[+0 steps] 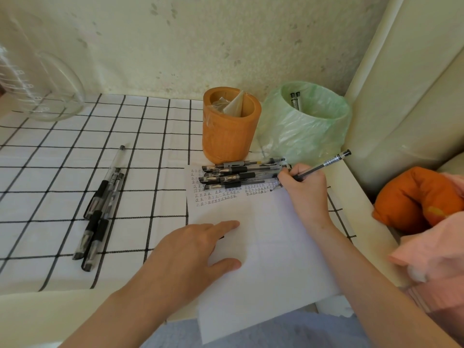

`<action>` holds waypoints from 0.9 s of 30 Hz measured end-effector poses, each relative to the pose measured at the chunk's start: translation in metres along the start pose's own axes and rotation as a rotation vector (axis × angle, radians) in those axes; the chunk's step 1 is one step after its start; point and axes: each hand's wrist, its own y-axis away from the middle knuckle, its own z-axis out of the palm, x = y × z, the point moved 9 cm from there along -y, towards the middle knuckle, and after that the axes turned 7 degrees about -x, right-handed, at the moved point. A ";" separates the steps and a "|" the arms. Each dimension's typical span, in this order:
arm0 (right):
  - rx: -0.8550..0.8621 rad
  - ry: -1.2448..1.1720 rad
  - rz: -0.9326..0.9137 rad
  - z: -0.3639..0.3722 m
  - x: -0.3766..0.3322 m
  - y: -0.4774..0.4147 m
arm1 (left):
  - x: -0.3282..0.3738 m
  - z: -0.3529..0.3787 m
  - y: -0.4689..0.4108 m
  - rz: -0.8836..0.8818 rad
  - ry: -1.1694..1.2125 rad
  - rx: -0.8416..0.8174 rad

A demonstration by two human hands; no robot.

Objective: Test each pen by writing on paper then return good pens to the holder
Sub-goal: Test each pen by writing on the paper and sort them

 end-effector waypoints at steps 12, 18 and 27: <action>0.003 0.021 -0.001 0.000 0.001 -0.001 | 0.000 -0.001 0.001 -0.004 -0.010 -0.005; -0.006 0.032 0.006 0.001 -0.001 0.000 | 0.000 -0.001 0.000 0.001 -0.018 -0.007; 0.002 0.036 0.019 -0.001 0.000 -0.001 | 0.000 0.000 -0.001 -0.008 -0.025 -0.012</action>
